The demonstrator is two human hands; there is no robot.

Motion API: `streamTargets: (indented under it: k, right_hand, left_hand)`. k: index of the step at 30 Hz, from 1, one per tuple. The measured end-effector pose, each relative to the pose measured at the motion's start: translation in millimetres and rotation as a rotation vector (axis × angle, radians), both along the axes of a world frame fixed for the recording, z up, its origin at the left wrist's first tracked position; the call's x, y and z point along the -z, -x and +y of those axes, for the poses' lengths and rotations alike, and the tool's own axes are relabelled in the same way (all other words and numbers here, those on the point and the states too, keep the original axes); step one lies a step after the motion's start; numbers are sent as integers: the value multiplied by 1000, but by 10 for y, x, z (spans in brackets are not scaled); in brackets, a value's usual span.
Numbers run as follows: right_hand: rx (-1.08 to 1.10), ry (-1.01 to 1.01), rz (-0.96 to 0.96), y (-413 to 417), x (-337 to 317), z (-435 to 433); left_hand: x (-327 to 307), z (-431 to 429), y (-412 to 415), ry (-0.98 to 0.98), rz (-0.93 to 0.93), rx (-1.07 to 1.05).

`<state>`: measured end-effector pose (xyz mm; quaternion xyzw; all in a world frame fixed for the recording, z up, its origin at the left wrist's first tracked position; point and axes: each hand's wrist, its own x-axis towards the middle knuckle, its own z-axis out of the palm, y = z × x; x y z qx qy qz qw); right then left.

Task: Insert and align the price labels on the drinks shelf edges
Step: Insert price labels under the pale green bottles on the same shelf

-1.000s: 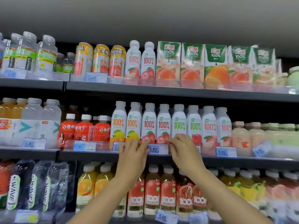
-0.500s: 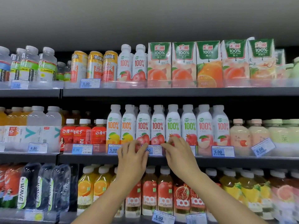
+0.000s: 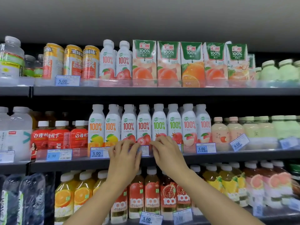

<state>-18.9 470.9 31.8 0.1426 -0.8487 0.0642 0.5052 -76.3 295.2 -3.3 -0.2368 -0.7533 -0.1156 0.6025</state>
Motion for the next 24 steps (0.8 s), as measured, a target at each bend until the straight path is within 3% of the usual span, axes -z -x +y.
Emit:
streamTargets:
  k: [9, 15, 24]
  right_hand:
    - [21, 15, 11, -285, -55, 838]
    - [37, 90, 10, -461, -110, 1864]
    - [82, 88, 47, -489, -305, 3422]
  left_hand:
    - [-82, 870, -117, 16, 29, 112]
    - [-80, 1785, -344, 24, 64, 139]
    - [-39, 3166, -599, 3, -34, 76]
